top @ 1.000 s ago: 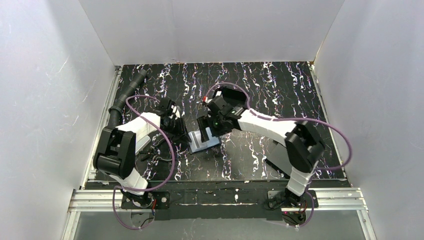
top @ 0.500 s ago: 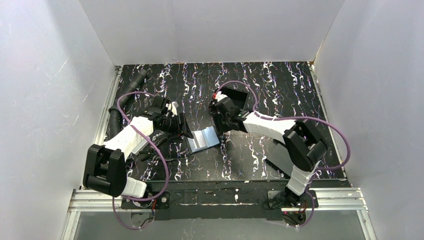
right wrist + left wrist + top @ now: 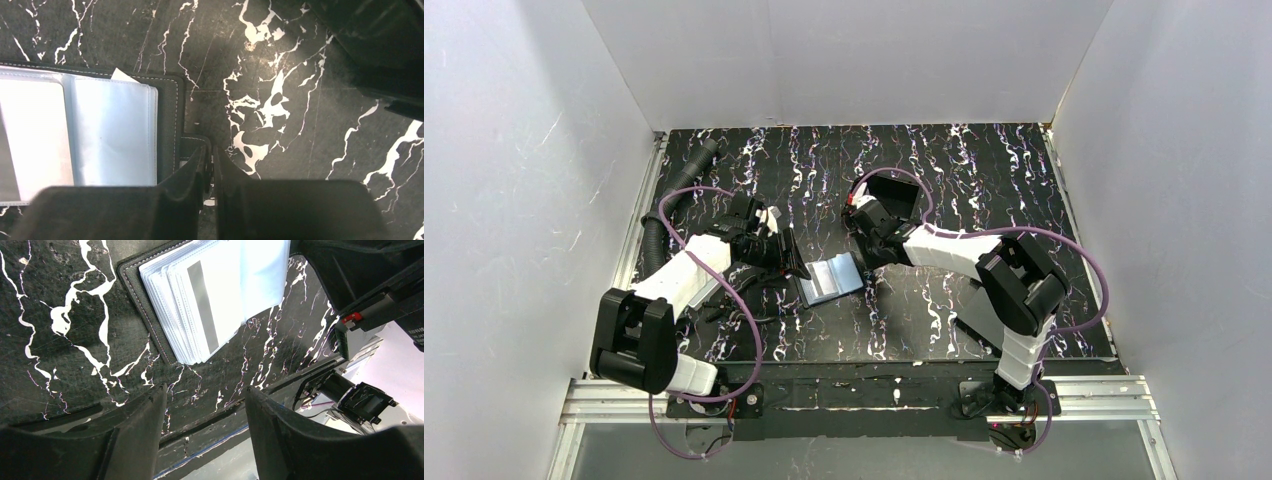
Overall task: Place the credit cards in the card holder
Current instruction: Close the card holder at the center of the board.
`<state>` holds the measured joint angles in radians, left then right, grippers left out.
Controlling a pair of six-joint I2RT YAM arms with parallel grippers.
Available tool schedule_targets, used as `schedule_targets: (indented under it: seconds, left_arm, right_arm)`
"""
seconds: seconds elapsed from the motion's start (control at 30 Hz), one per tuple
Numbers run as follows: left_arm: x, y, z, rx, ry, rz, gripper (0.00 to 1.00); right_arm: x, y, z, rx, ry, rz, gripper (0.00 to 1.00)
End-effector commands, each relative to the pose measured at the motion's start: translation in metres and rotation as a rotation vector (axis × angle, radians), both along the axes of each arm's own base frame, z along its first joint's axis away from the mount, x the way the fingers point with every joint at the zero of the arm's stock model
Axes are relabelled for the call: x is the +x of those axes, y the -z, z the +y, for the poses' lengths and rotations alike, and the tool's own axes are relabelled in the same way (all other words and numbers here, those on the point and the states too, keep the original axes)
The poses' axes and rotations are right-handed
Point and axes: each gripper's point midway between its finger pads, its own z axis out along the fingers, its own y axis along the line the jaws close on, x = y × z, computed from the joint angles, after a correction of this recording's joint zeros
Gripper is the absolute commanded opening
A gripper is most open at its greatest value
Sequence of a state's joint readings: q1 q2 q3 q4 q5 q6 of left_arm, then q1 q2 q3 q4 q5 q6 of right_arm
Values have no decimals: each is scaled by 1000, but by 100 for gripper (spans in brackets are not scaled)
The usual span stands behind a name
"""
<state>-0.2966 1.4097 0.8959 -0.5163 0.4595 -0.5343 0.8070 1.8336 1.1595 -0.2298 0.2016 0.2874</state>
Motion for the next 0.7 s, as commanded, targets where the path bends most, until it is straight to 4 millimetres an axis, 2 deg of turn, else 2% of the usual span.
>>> schedule_targets:
  seconds: [0.0,0.03,0.13,0.27,0.37,0.43,0.57,0.67]
  left_arm:
    - [-4,-6,1,-4,2,-21,58]
    - [-4,-5,2,-3,2,-22,60]
    - [-2,-7,1,-7,2,-32,64]
    - [2,-9,-1,-14,-1,-46,64]
    - [4,-8,-3,-24,-7,-43,64]
    - [5,-6,-5,-34,-11,-38,62]
    - [2,3,-9,-59,-13,-3,54]
    - [1,9,-11,-73,-17,15,47]
  right_arm:
    - [13,-30,-4,-13,27,-70,7]
    - [14,-40,-7,-19,34,-86,3]
    - [12,-72,-15,-9,16,-136,1]
    - [-3,-102,-3,59,-100,-121,1]
    - [-11,-119,13,126,-167,-92,1]
    - [-19,-121,26,168,-195,-38,1]
    - [-35,-132,68,336,-252,8,4]
    - [-43,-119,88,417,-246,88,4]
